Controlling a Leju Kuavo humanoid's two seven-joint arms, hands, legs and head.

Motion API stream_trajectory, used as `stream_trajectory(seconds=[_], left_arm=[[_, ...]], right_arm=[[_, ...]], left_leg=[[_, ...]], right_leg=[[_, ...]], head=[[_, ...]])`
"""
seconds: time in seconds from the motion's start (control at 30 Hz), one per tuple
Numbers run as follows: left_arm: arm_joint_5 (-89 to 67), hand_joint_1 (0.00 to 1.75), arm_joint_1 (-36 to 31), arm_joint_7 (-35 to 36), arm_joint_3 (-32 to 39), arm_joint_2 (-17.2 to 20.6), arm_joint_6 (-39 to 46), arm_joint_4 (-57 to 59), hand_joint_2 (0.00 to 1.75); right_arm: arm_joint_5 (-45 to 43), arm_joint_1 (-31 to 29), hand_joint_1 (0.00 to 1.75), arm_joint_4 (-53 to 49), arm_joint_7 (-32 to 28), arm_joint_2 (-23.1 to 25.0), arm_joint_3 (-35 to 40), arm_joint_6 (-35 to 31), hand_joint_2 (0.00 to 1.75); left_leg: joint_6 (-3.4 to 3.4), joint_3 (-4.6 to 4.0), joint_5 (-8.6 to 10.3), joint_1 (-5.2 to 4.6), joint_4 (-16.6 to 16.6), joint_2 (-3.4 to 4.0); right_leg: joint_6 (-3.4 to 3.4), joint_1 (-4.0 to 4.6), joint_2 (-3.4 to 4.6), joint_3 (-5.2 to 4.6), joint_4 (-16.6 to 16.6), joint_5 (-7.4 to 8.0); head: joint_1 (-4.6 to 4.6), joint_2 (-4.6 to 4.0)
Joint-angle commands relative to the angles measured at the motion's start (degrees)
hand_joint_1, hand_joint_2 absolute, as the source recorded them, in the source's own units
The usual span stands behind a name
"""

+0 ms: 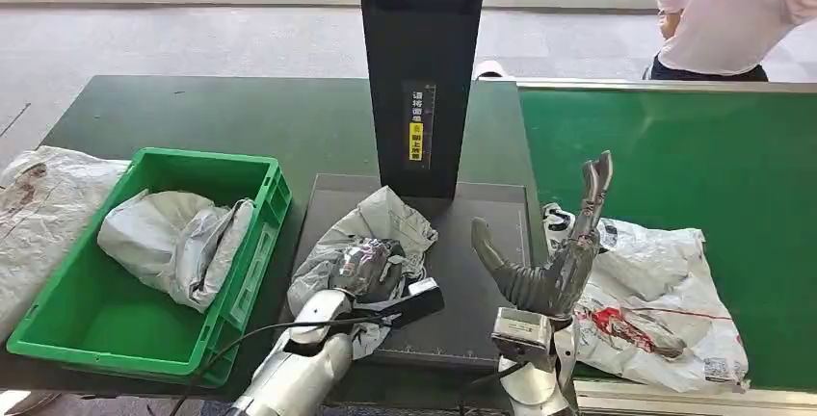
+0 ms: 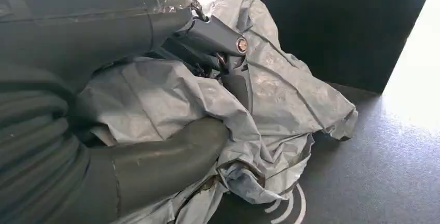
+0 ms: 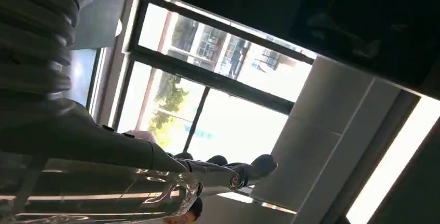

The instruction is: Moved the parcel from conveyor to table for the left to box.

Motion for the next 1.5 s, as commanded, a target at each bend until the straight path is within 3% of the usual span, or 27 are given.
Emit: stream_trajectory(seconds=[0.03, 0.57, 0.6, 0.63, 0.67, 0.8, 1.03, 1.33, 1.5], left_arm=[[-0.2, 1.75, 0.6, 0.6, -1.2, 1.7, -1.3, 5.1, 1.75], [-2.5, 1.75, 0.9, 2.6, -0.7, 1.7, 2.9, 3.7, 1.75], [-6.0, 1.75, 10.3, -12.8, 12.7, -2.0, 22.8, -25.1, 1.75], [-5.8, 1.75, 8.2, -12.6, 13.5, -2.0, 22.8, -45.6, 1.75], [-5.8, 1.75, 8.2, -12.6, 13.5, -2.0, 22.8, -45.6, 1.75], [-5.8, 1.75, 8.2, -12.6, 13.5, -2.0, 22.8, -45.6, 1.75], [-5.0, 1.75, 8.0, -13.0, 14.1, -2.0, 22.8, -46.5, 1.75], [3.7, 1.75, 6.8, -18.8, 19.2, -2.0, 22.8, -48.4, 1.75], [-3.1, 1.75, 2.5, -10.1, 27.9, -2.0, 22.8, -37.5, 1.75]], right_arm=[[-0.1, 3.1, 0.00, 0.6, -0.1, 2.8, -3.4, 0.1, 1.75], [0.1, 3.4, 0.00, 0.2, -0.1, 3.0, -3.7, 0.1, 1.75], [-0.2, 5.0, 0.00, -1.6, -0.1, 3.2, -4.6, 0.1, 1.75], [-0.1, 5.5, 0.00, -2.3, -0.1, 3.1, -4.8, 0.1, 1.75], [-0.1, 5.5, 0.00, -2.3, -0.1, 3.1, -4.8, 0.1, 1.75], [-0.1, 5.5, 0.00, -2.3, -0.1, 3.1, -4.8, 0.1, 1.75], [0.4, 6.0, 0.00, -3.2, -0.1, 3.4, -5.7, 0.1, 1.75], [1.0, 6.4, 0.00, -4.3, -0.1, 3.4, -7.8, 0.1, 1.75], [1.4, 7.3, 0.00, -5.4, -0.1, 3.5, -8.0, 0.1, 1.75]], left_leg=[[0.00, 0.18, 0.06, 0.00, -0.3, 0.02], [-0.01, 0.20, 0.01, 0.00, -0.1, 0.04], [-0.01, 0.22, 0.05, 0.01, -0.2, 0.04], [0.00, 0.28, -0.06, -0.02, -0.2, 0.24], [-0.01, -0.19, -0.02, 0.06, 0.1, 0.10], [-0.14, -0.64, 0.23, 0.03, -0.1, 0.34], [-0.11, -0.30, 0.16, 0.07, -0.3, 0.31], [-0.12, -0.35, 0.17, 0.07, -0.2, 0.23], [-0.13, -0.38, 0.22, 0.06, -0.2, 0.13]], right_leg=[[-0.05, 0.02, -0.01, 0.17, -0.2, 0.05], [-0.04, 0.01, 0.00, 0.16, -0.1, -0.01], [-0.06, 0.03, -0.01, 0.18, -0.2, 0.04], [-0.03, -0.01, 0.20, 0.17, -0.2, 0.00], [-0.03, 0.07, 0.07, -0.20, 0.1, 0.02], [-0.23, 0.17, 0.24, -0.82, -0.1, 0.38], [-0.26, 0.12, 0.14, -0.46, -0.2, 0.22], [-0.26, 0.12, 0.08, -0.50, -0.1, 0.20], [-0.27, 0.11, -0.02, -0.53, -0.1, 0.21]], head=[[0.00, 0.00], [0.00, 0.00], [0.00, 0.00], [0.00, 0.00], [0.00, 0.00], [-0.02, 0.00], [-0.04, 0.00], [-0.02, 0.00], [-0.02, 0.00]])
